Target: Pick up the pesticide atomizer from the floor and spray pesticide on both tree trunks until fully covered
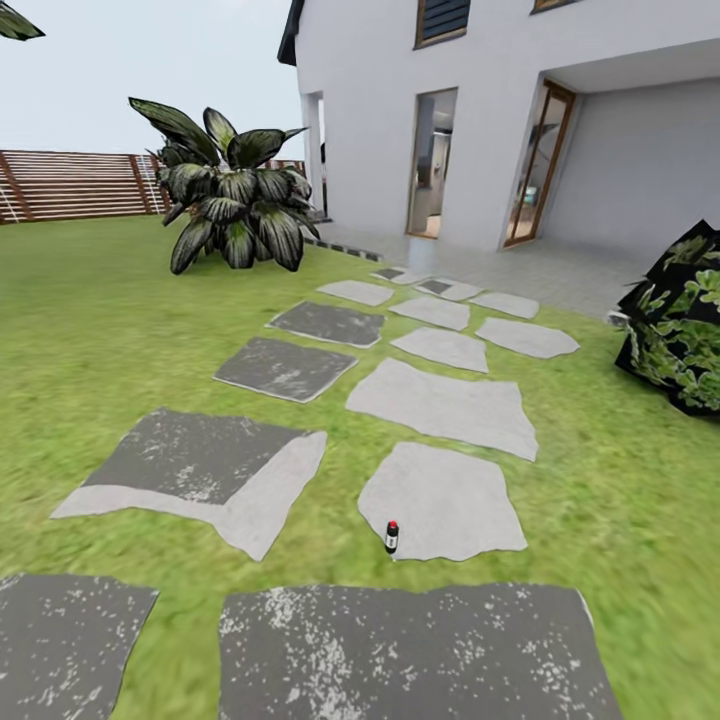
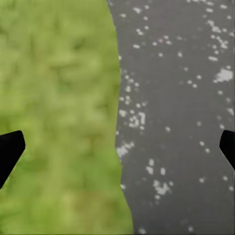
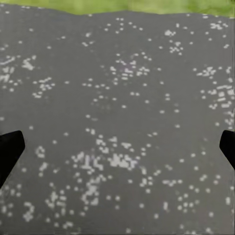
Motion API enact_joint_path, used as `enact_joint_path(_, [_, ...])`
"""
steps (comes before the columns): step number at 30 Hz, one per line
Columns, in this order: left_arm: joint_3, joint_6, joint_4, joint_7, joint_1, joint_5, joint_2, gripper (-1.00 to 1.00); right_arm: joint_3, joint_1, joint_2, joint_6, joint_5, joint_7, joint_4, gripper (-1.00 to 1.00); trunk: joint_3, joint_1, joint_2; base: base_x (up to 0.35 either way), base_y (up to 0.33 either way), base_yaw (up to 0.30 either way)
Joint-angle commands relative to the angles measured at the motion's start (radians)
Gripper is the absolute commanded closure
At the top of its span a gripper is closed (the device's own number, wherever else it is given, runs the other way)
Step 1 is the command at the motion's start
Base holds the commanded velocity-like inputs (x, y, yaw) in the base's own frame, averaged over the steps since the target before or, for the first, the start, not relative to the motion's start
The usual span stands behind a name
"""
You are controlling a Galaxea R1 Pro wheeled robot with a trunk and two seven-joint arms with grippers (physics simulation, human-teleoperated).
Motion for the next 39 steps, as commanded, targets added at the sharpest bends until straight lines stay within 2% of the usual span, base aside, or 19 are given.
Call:
enact_joint_path(1, [-0.003,-0.003,0.001,0.000,-0.001,0.007,0.000,-1.00,0.000,0.000,0.000,-0.003,0.003,0.000,0.000,-1.00,-0.001,0.000,0.000,0.274,0.224,0.000])
enact_joint_path(19, [-0.003,-0.003,0.001,0.000,-0.001,0.007,0.000,-1.00,0.000,0.000,0.000,-0.003,0.003,0.000,0.000,-1.00,0.000,0.000,0.000,0.261,0.228,-0.010])
enact_joint_path(30, [-0.003,-0.003,0.001,0.000,-0.001,0.008,0.001,-1.00,0.000,0.000,-0.001,-0.002,0.002,0.001,0.000,-1.00,0.005,0.000,0.000,0.211,0.251,-0.217])
enact_joint_path(39, [-0.003,-0.003,0.001,0.000,-0.001,0.008,0.002,-1.00,-0.001,0.000,0.000,-0.002,0.002,0.002,0.000,-1.00,0.005,0.000,0.000,0.064,0.296,-0.269])
